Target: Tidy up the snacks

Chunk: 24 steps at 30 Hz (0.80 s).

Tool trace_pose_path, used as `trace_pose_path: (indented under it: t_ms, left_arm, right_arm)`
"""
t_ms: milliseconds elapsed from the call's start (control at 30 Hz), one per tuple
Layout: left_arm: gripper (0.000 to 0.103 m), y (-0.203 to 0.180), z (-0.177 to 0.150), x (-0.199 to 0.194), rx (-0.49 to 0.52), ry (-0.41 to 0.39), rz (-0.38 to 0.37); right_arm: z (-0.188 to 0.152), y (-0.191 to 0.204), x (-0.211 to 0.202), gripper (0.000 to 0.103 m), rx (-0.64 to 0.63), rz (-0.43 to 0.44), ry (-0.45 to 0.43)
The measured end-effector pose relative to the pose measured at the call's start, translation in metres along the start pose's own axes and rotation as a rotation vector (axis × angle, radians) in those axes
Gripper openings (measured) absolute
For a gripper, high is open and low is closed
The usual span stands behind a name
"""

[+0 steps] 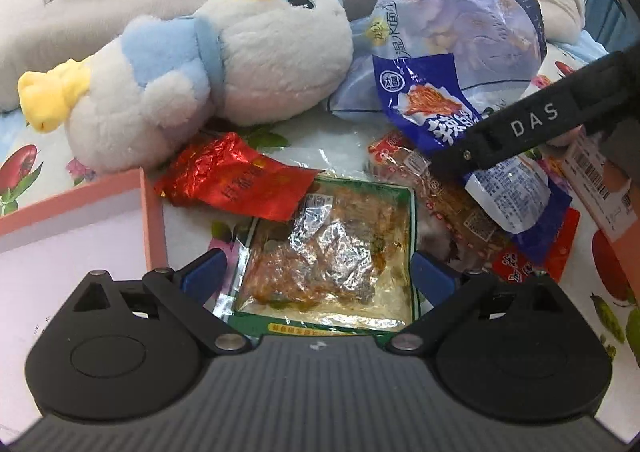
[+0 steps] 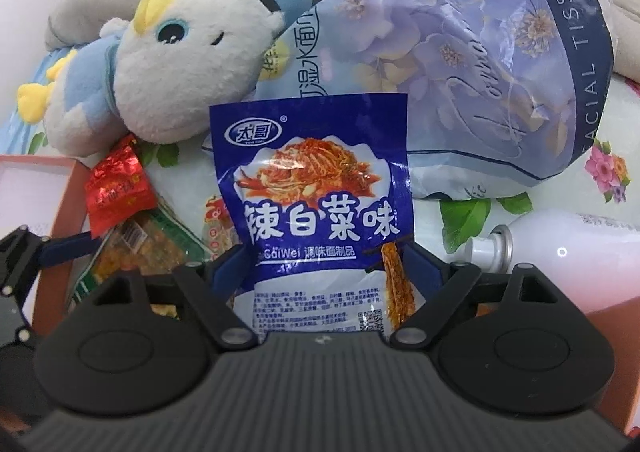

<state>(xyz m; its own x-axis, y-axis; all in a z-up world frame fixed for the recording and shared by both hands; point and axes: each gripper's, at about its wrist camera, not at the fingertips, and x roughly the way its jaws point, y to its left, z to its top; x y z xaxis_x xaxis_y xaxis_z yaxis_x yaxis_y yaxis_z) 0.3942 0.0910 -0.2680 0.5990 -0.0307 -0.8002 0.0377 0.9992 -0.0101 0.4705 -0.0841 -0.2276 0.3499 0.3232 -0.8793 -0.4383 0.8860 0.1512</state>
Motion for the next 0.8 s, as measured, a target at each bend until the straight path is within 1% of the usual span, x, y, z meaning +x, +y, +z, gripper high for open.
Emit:
trace_pose_path:
  t_ms: [67,133,167,200,233,300,333,367,400,433,467,500,533,567,600,633,667,700,800]
  left_arm:
    - [0.099,-0.003,0.0,0.0,0.015,0.001,0.008]
    - [0.097,-0.004,-0.001,-0.001,0.014,-0.004,0.001]
    - [0.094,-0.004,-0.002,-0.003,0.01,-0.007,0.001]
    - [0.09,-0.003,-0.002,-0.004,0.004,-0.011,0.0]
    - [0.088,-0.003,-0.003,-0.006,0.0,-0.016,-0.001]
    - [0.08,-0.002,-0.005,-0.011,-0.007,-0.024,-0.002]
    - [0.078,-0.001,-0.006,-0.014,-0.01,-0.032,0.001]
    - [0.071,-0.001,-0.006,-0.016,-0.01,-0.038,0.003]
    - [0.061,-0.002,-0.007,-0.02,-0.01,-0.044,0.007]
    - [0.055,-0.002,-0.007,-0.024,-0.006,-0.051,0.013]
    - [0.046,-0.004,-0.007,-0.027,-0.005,-0.051,0.014]
    - [0.04,-0.004,-0.008,-0.028,-0.006,-0.049,0.018]
    - [0.037,-0.005,-0.009,-0.029,-0.004,-0.05,0.019]
    - [0.03,-0.006,-0.01,-0.03,0.0,-0.052,0.023]
    - [0.025,-0.006,-0.012,-0.031,0.001,-0.053,0.025]
    - [0.022,-0.006,-0.014,-0.033,-0.005,-0.053,0.019]
    - [0.014,-0.006,-0.016,-0.034,-0.011,-0.051,0.011]
    - [0.012,-0.006,-0.019,-0.036,-0.014,-0.049,0.006]
    - [0.008,-0.009,-0.027,-0.043,-0.011,-0.055,0.002]
  right_arm:
    - [-0.002,-0.002,-0.001,0.08,0.001,0.003,-0.009]
    - [-0.003,-0.004,-0.005,0.071,0.0,0.011,-0.018]
    - [-0.004,-0.004,-0.007,0.069,0.005,0.011,-0.026]
    - [-0.005,-0.004,-0.008,0.064,0.007,0.008,-0.033]
    - [-0.006,-0.004,-0.009,0.062,0.004,0.007,-0.038]
    - [-0.007,-0.005,-0.011,0.057,0.013,0.006,-0.049]
    - [-0.008,-0.005,-0.012,0.056,0.017,0.005,-0.054]
    - [-0.009,-0.005,-0.012,0.054,0.018,0.0,-0.059]
    - [-0.01,-0.005,-0.013,0.052,0.016,-0.006,-0.063]
    - [-0.011,-0.004,-0.014,0.051,0.012,-0.013,-0.066]
    - [-0.012,-0.003,-0.015,0.05,0.008,-0.019,-0.068]
    - [-0.012,0.0,-0.018,0.049,0.006,-0.023,-0.069]
    - [-0.012,0.0,-0.022,0.049,0.006,-0.024,-0.069]
    - [-0.014,0.0,-0.023,0.048,0.007,-0.025,-0.069]
    - [-0.016,0.001,-0.026,0.048,0.008,-0.024,-0.07]
    - [-0.018,0.001,-0.028,0.048,0.009,-0.025,-0.073]
    - [-0.021,0.002,-0.031,0.048,0.006,-0.028,-0.078]
    - [-0.023,0.003,-0.034,0.048,0.0,-0.032,-0.084]
    - [-0.032,0.008,-0.044,0.048,-0.012,-0.03,-0.096]
